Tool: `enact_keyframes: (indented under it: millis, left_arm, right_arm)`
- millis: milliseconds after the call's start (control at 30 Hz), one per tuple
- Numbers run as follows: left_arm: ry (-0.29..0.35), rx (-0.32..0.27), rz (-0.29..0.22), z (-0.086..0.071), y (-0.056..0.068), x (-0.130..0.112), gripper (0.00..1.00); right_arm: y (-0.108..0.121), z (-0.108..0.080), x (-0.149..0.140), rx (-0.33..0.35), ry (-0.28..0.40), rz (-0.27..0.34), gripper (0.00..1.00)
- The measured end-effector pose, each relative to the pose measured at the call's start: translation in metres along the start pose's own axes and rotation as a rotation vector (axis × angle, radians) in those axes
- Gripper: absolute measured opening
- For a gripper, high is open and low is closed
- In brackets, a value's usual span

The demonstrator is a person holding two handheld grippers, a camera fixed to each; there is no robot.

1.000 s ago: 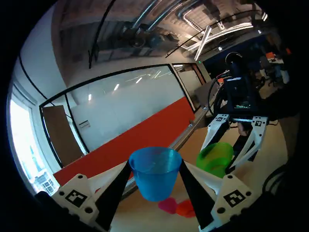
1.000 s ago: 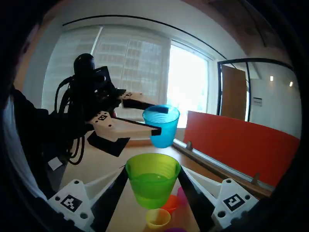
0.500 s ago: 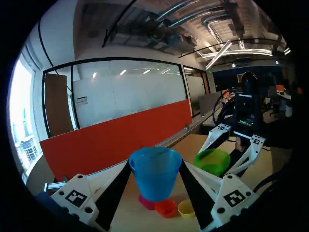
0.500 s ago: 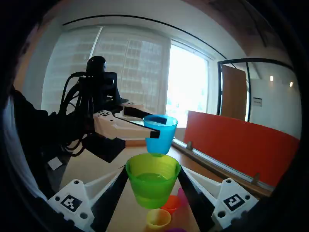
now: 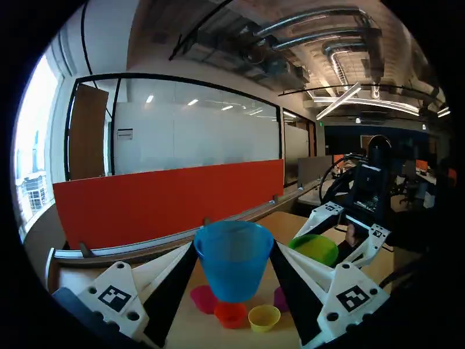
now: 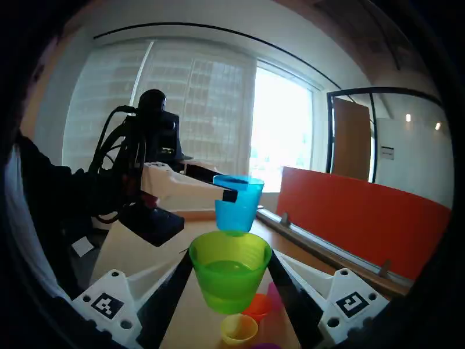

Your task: Pour water

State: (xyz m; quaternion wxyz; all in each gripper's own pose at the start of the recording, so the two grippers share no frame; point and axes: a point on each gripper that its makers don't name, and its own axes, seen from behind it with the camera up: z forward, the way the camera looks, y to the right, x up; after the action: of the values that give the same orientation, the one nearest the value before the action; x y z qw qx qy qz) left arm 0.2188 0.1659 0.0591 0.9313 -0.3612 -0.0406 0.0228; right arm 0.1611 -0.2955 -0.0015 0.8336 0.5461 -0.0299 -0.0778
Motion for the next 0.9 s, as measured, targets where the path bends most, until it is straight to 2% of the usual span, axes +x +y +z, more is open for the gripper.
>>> enact_keyframes:
  millis: [300, 600, 900]
  left_arm:
    - [-0.018, -0.006, 0.017, -0.001, 0.004, -0.002, 0.86]
    - [-0.031, -0.001, -0.003, -0.003, 0.001, -0.007, 0.86]
    - [-0.039, -0.004, 0.0, -0.005, 0.001, -0.013, 0.87]
  right_arm:
    - [0.001, -0.002, 0.0, -0.002, -0.006, -0.004, 0.91]
    - [0.0, -0.002, 0.002, -0.003, -0.008, -0.005, 0.91]
    - [0.001, -0.003, 0.001, -0.002, -0.015, -0.007, 0.91]
